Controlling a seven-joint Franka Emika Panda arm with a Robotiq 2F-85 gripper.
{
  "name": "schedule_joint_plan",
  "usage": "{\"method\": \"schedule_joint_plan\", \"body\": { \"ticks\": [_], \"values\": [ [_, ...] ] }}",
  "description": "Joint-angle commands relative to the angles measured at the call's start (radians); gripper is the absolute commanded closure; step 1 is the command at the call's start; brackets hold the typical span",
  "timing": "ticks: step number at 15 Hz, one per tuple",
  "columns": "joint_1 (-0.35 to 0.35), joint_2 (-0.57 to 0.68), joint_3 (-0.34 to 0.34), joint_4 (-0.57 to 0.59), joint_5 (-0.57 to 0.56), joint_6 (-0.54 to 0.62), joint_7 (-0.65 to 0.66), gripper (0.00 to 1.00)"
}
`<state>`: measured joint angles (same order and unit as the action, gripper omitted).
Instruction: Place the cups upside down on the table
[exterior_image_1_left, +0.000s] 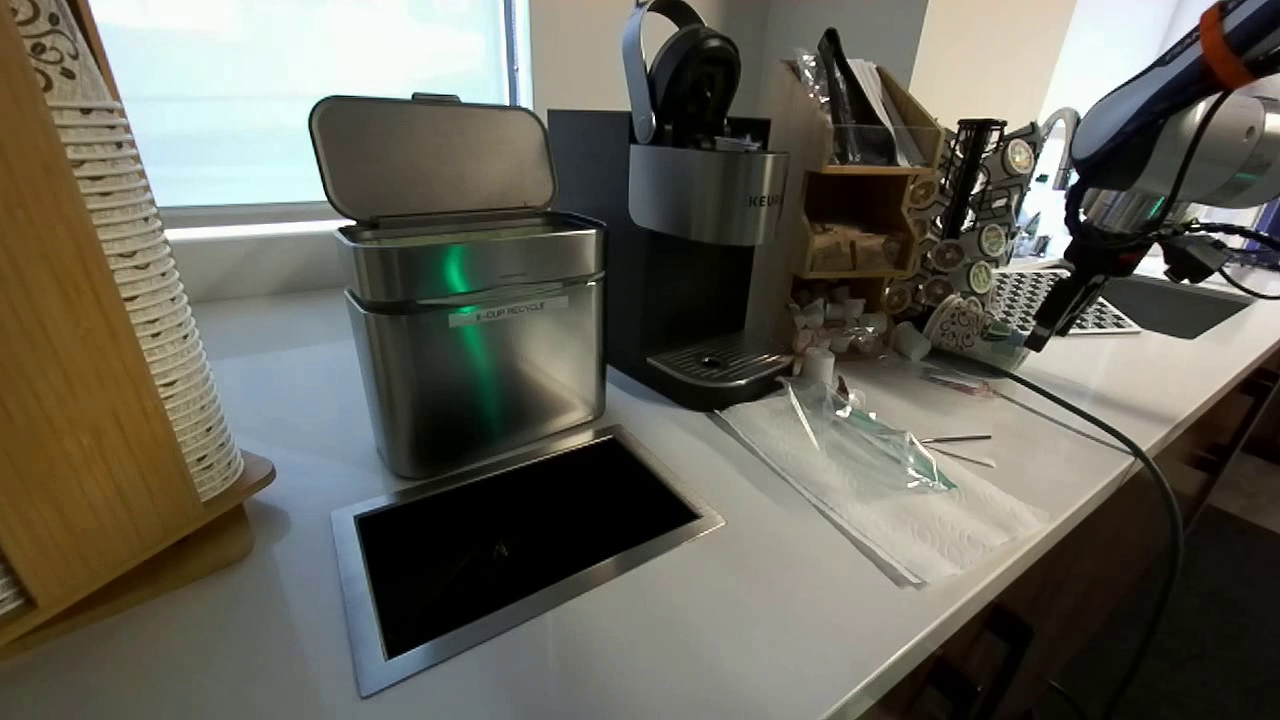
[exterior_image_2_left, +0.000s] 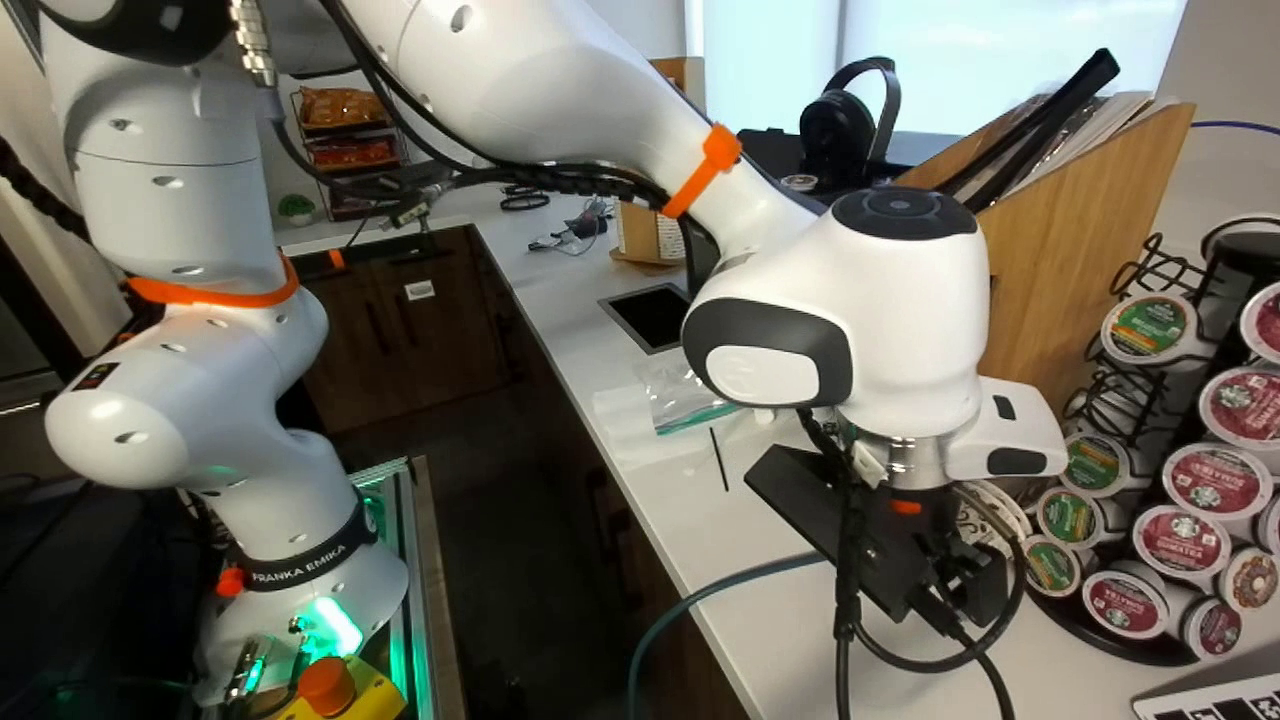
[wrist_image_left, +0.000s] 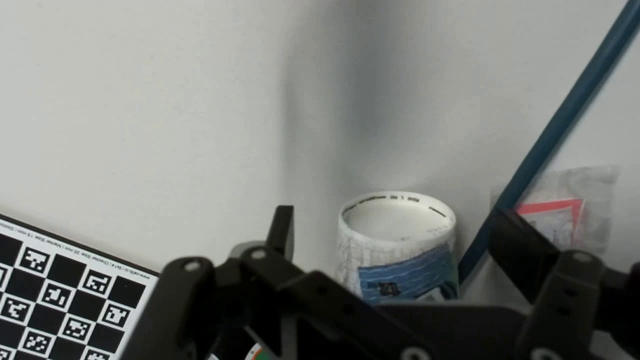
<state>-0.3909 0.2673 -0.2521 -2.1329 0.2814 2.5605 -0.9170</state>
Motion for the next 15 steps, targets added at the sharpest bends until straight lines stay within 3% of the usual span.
{"method": "schedule_joint_plan", "body": {
  "ticks": [1, 3, 5, 10, 15],
  "values": [
    [-0.039, 0.062, 0.045, 0.039, 0.034, 0.052, 0.001, 0.00],
    [-0.046, 0.069, 0.061, 0.027, 0.032, 0.105, 0.018, 0.02],
    [-0.061, 0.067, 0.084, 0.014, 0.041, 0.130, 0.009, 0.27],
    [-0.078, 0.064, 0.113, 0.007, 0.049, 0.129, 0.000, 0.59],
    [-0.045, 0.018, 0.080, -0.035, -0.016, 0.117, 0.087, 0.65]
  ]
}}
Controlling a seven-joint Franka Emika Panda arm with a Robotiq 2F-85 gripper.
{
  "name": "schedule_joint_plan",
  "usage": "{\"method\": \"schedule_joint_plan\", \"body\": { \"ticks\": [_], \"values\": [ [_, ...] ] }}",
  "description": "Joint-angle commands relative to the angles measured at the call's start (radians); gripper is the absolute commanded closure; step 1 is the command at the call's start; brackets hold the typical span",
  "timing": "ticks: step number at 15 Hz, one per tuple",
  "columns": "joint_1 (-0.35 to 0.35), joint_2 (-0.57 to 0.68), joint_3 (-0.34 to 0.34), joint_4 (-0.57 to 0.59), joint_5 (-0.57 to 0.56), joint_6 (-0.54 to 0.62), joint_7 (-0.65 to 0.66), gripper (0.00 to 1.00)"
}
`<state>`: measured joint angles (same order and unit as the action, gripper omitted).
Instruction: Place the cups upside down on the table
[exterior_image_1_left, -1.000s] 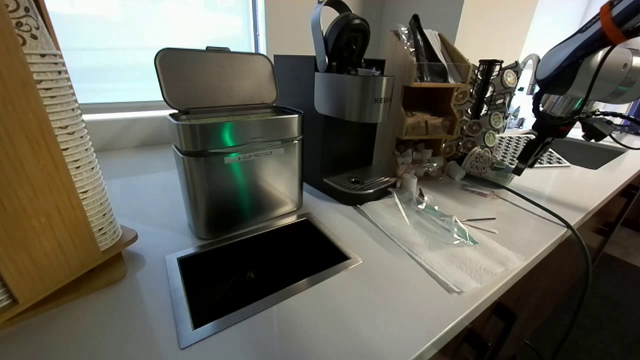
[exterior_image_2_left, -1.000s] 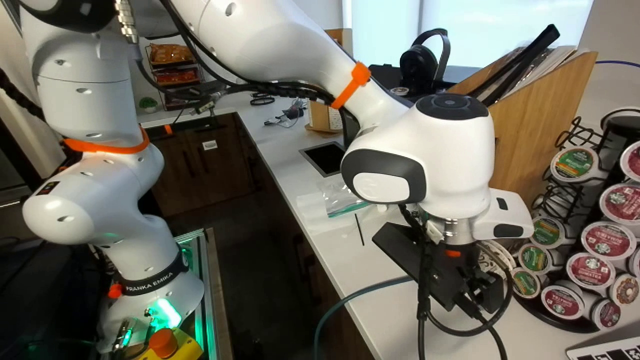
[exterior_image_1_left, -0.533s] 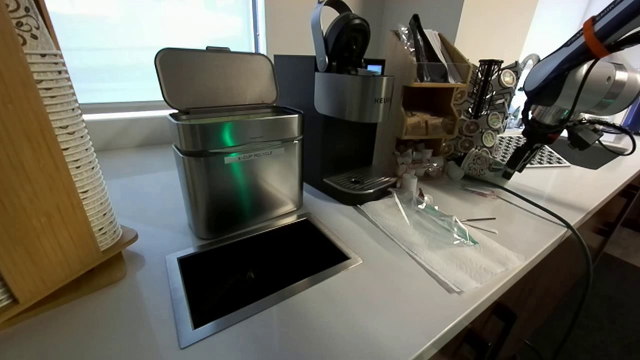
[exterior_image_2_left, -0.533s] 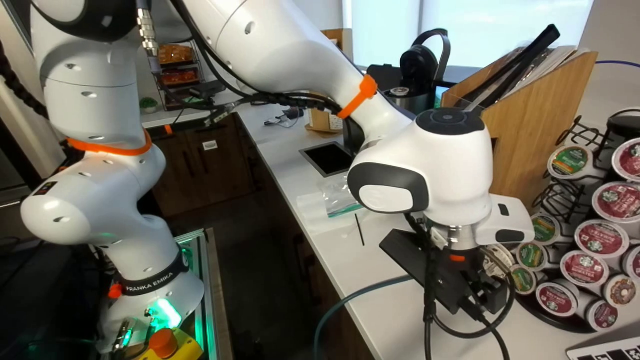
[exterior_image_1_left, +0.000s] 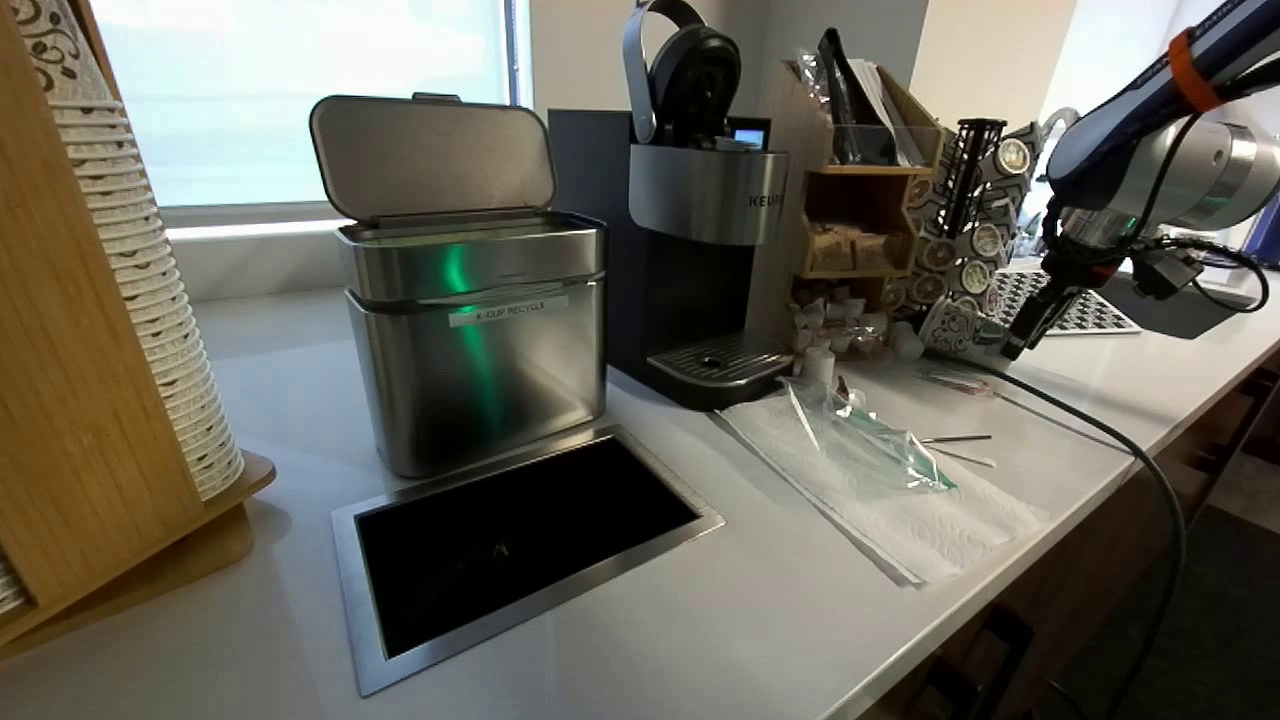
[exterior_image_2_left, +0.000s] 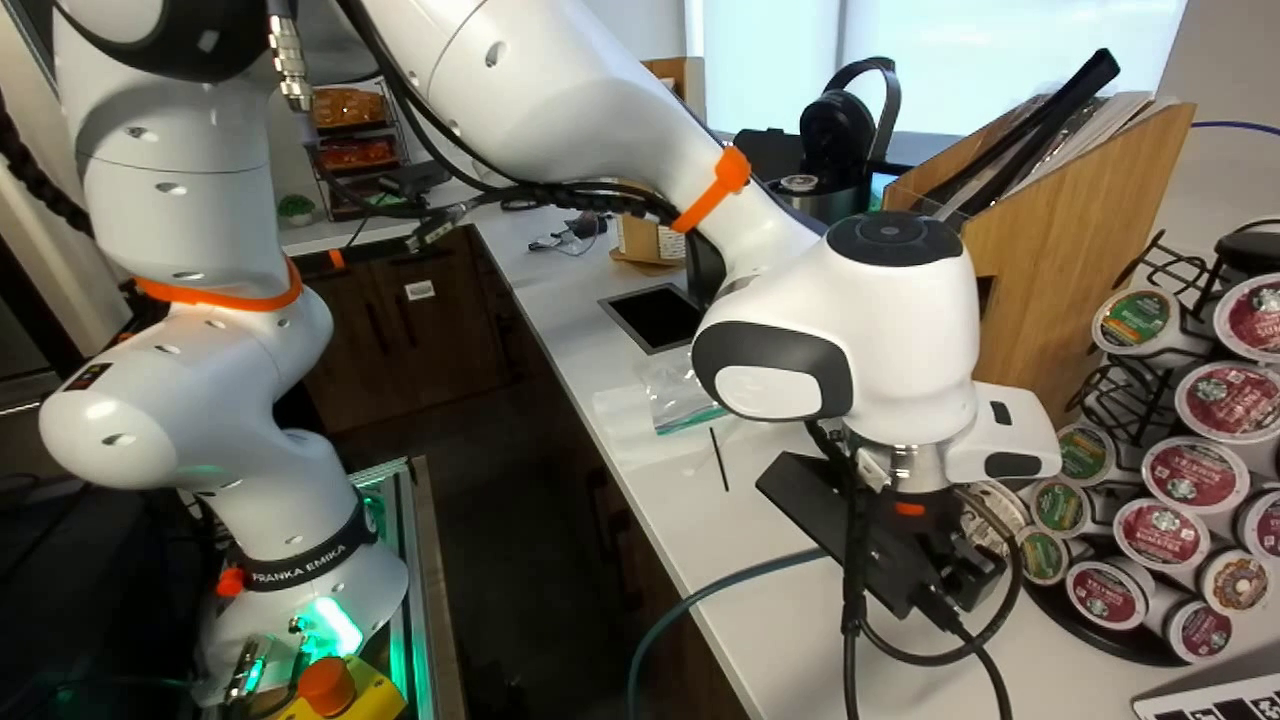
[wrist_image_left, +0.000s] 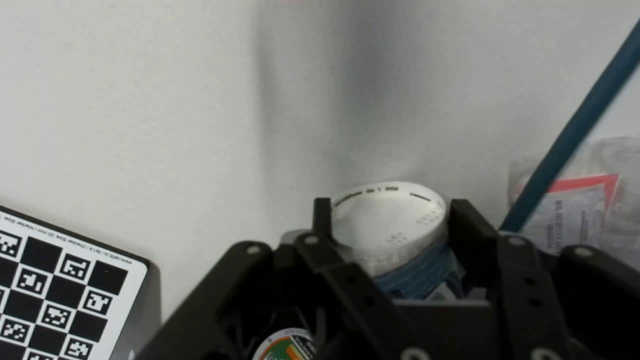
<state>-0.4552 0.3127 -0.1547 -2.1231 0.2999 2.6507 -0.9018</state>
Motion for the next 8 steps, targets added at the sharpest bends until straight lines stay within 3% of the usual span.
{"method": "schedule_joint_plan", "body": {
  "ticks": [1, 8],
  "values": [
    [0.030, -0.053, -0.026, -0.070, -0.056, 0.015, 0.097, 0.65],
    [0.091, -0.310, -0.096, -0.314, -0.281, 0.009, 0.284, 0.65]
  ]
}}
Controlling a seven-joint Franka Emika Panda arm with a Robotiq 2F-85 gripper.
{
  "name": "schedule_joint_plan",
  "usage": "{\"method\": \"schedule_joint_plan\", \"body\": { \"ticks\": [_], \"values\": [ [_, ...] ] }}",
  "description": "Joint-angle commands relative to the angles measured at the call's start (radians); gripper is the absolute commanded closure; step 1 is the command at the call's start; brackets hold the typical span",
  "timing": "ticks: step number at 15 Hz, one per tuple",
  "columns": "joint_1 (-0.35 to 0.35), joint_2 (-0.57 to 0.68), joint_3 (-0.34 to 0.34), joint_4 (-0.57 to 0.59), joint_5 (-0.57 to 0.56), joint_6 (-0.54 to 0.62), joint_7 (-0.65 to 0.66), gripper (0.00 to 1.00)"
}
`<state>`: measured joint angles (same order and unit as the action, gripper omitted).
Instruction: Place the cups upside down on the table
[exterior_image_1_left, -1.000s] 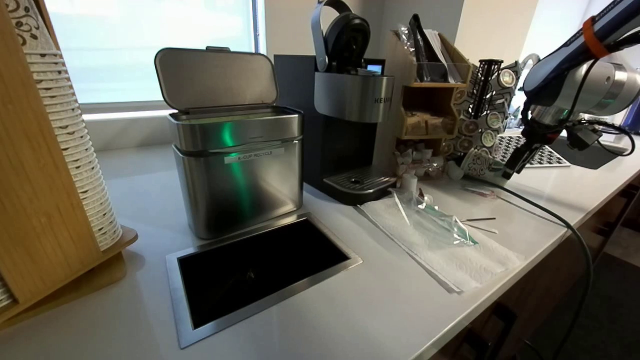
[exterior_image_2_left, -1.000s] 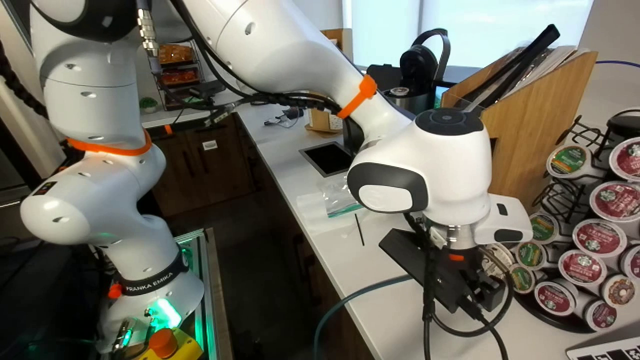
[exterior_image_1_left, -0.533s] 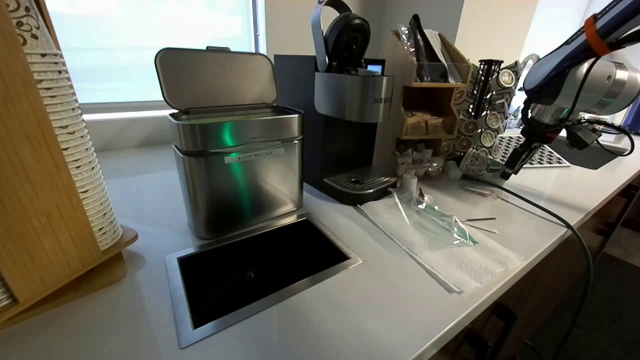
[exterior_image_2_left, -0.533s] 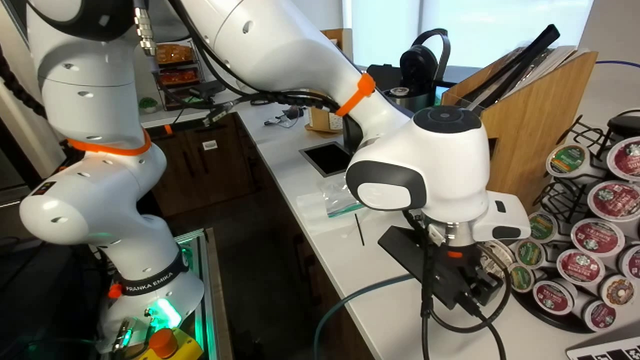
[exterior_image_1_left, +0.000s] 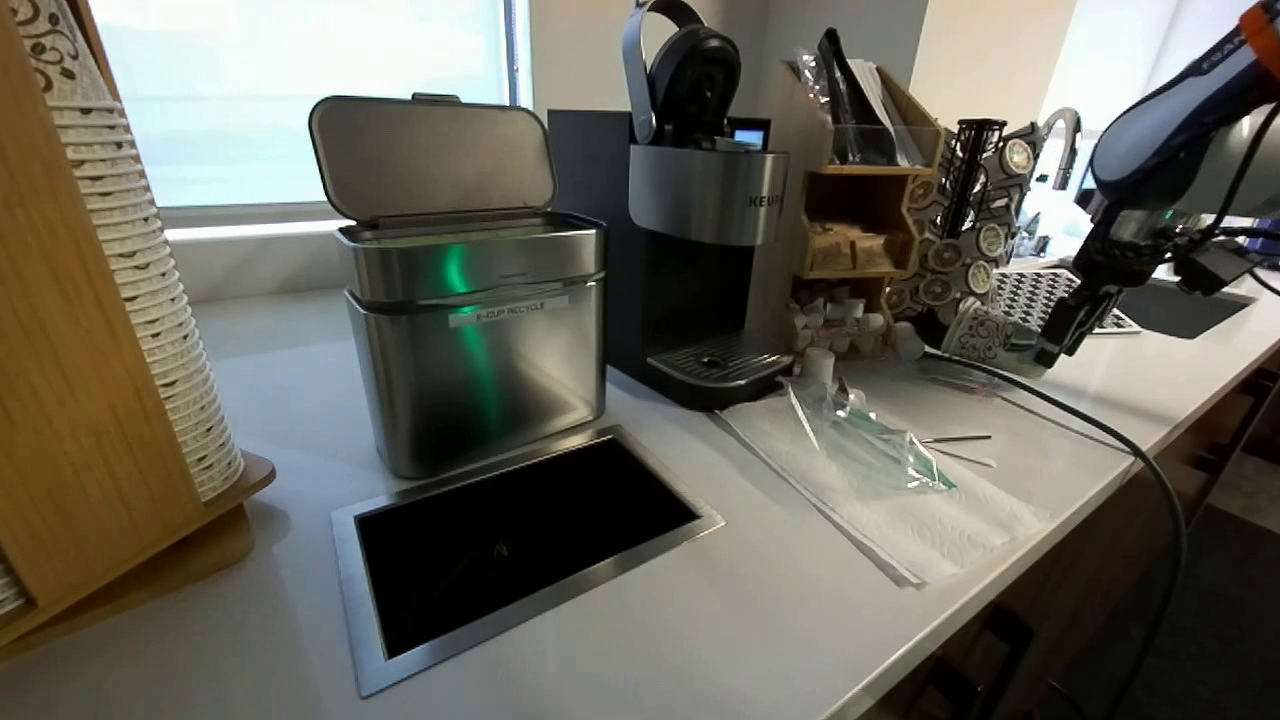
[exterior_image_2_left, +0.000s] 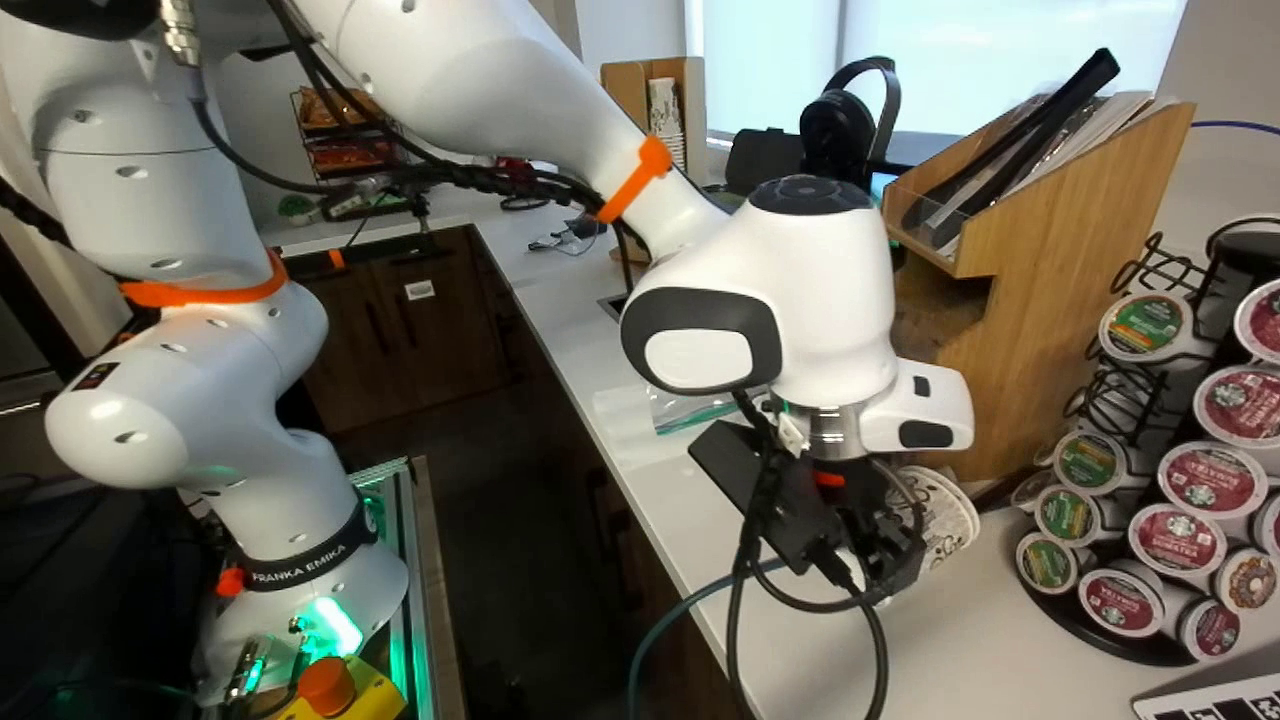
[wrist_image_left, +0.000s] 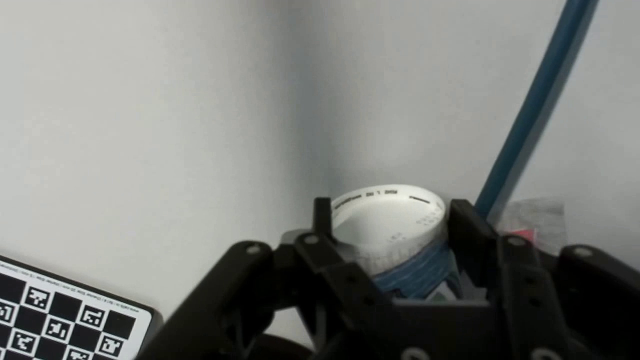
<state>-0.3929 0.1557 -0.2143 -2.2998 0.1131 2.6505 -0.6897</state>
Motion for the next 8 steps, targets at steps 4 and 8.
{"method": "schedule_joint_plan", "body": {
  "ticks": [4, 8],
  "values": [
    [0.041, -0.288, -0.064, -0.242, -0.185, 0.037, 0.174, 0.65],
    [0.115, -0.428, -0.086, -0.336, -0.054, -0.090, 0.057, 0.65]
  ]
}}
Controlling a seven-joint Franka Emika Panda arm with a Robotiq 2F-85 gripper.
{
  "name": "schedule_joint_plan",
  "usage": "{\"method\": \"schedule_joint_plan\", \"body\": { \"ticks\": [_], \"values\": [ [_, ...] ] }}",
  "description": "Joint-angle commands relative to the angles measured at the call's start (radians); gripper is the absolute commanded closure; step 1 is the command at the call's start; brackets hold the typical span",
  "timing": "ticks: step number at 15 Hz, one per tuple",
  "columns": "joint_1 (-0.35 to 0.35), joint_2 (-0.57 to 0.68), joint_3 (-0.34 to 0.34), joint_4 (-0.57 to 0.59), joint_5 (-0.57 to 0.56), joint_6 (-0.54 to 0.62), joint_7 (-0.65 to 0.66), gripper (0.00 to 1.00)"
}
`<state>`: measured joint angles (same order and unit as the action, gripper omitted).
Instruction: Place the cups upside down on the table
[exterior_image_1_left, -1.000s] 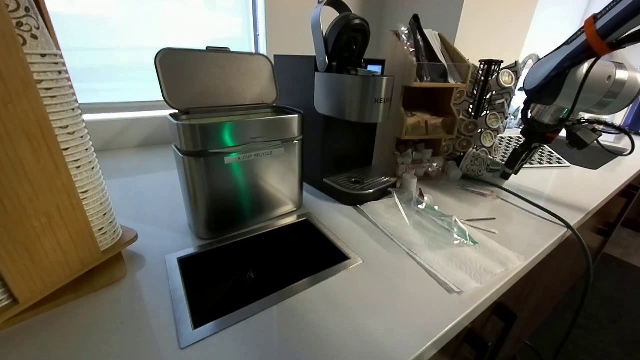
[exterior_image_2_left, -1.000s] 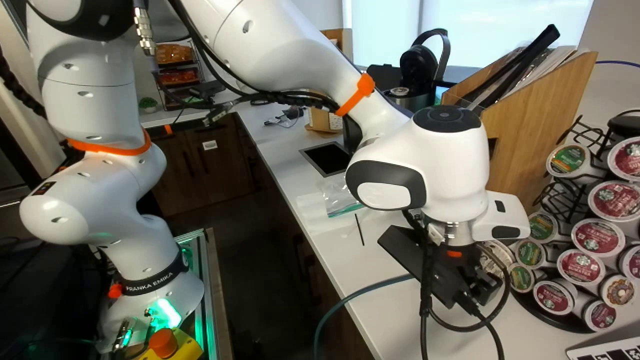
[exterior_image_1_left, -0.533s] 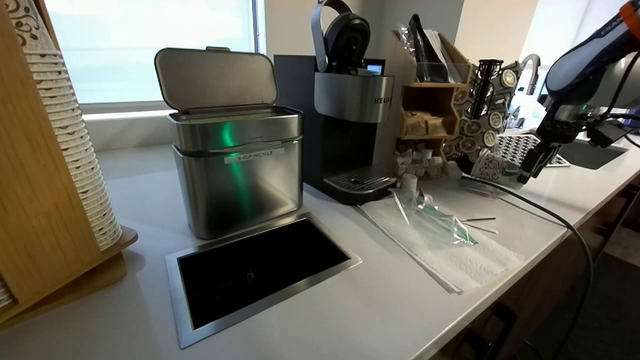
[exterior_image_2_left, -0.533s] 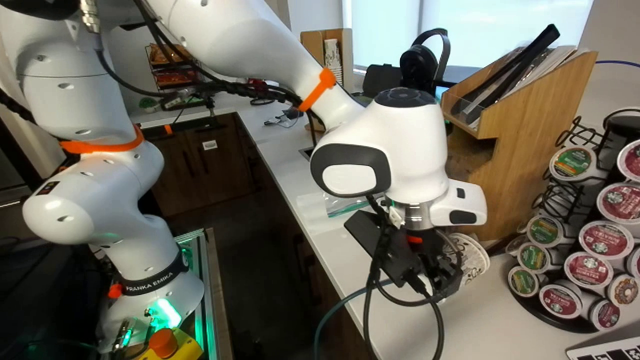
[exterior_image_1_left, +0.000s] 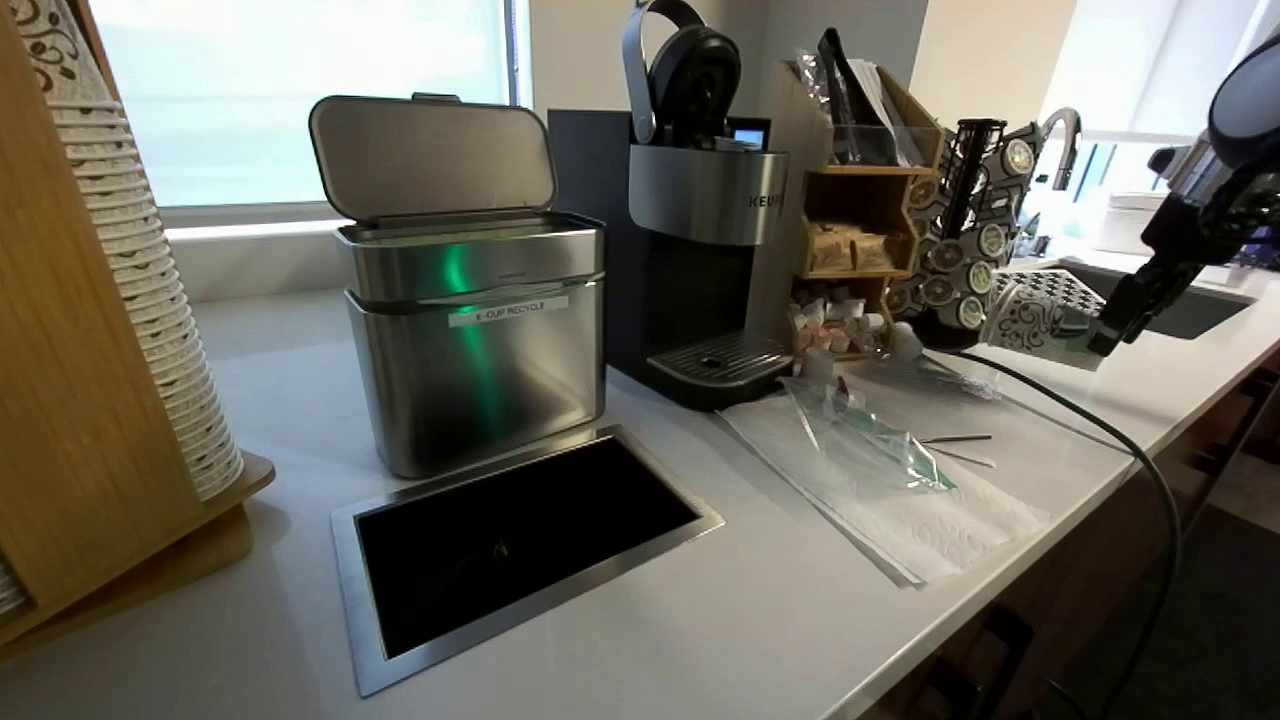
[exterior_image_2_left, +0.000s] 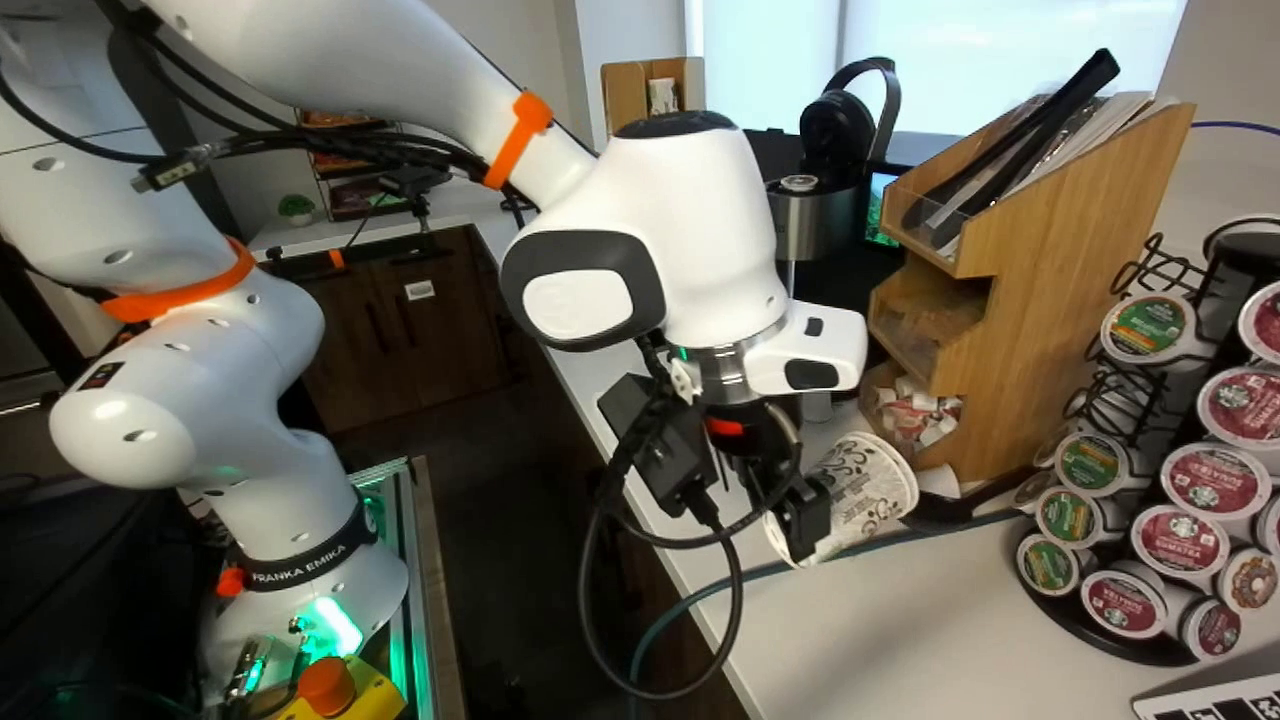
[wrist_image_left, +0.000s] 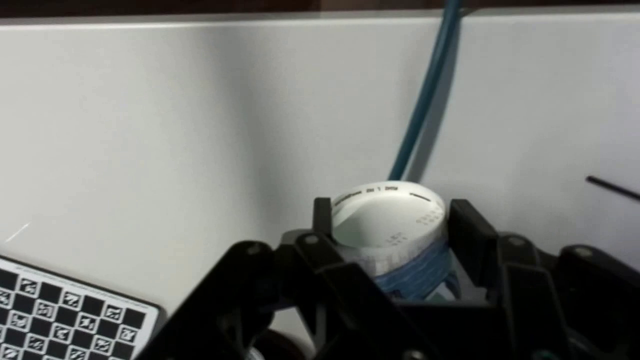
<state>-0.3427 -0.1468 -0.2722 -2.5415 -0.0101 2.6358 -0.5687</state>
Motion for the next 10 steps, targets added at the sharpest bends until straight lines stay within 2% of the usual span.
{"method": "schedule_joint_plan", "body": {
  "ticks": [1, 4, 6, 8, 10],
  "values": [
    [0.086, -0.157, -0.036, -0.106, 0.091, -0.107, -0.093, 0.65],
    [0.130, -0.239, -0.052, -0.108, 0.106, -0.245, -0.139, 0.65],
    [0.118, -0.263, -0.046, -0.079, 0.040, -0.316, -0.130, 0.65],
    [0.067, -0.276, -0.020, -0.049, -0.109, -0.352, -0.088, 0.65],
    [0.033, -0.303, -0.018, -0.023, -0.261, -0.378, -0.114, 0.65]
  ]
}}
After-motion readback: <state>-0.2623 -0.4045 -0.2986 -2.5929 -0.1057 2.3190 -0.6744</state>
